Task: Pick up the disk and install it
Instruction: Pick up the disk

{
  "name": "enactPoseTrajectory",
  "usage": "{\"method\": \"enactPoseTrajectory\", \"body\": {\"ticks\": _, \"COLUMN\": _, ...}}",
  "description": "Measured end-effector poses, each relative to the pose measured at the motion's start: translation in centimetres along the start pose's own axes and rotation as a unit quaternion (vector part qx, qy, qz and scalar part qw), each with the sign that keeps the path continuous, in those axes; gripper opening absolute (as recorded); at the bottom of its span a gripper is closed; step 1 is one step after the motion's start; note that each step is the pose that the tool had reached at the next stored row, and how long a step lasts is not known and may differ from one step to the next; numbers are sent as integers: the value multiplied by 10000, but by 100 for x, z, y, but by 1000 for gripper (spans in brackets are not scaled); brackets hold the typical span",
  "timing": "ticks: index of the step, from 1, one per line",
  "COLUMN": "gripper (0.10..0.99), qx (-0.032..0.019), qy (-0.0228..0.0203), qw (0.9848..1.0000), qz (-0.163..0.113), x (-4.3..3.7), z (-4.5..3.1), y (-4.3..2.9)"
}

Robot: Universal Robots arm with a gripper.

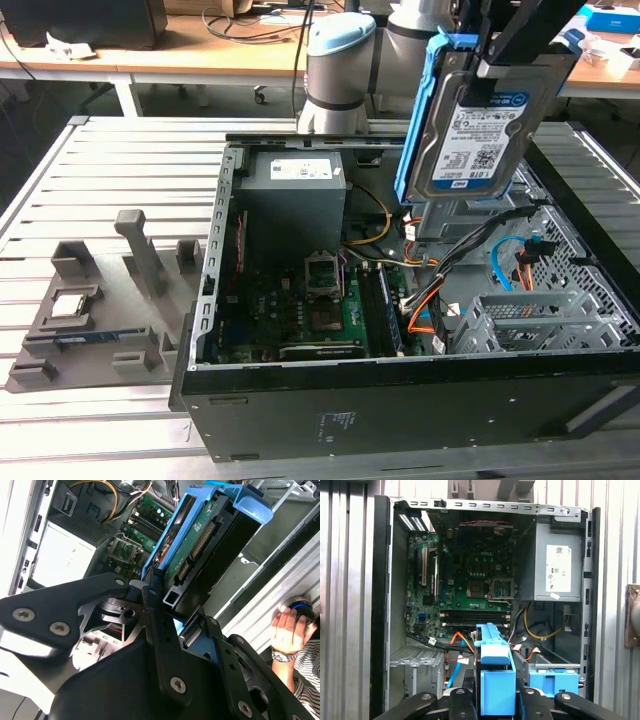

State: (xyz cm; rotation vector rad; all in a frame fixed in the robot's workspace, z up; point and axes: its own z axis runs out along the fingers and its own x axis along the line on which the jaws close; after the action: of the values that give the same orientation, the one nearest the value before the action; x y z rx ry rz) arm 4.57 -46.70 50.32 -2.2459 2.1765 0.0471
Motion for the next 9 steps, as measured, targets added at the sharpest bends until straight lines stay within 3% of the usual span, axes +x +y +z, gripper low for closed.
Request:
{"method": "enactPoseTrajectory", "body": {"ticks": 4, "gripper": 365, "qx": 1, "qy": 0, "qw": 10000, "qz": 0, "x": 53, "z": 10, "y": 28}}
{"method": "enactPoseTrajectory", "body": {"ticks": 9, "gripper": 365, "qx": 0, "qy": 1, "qw": 10000, "qz": 0, "x": 85, "z": 20, "y": 195}}
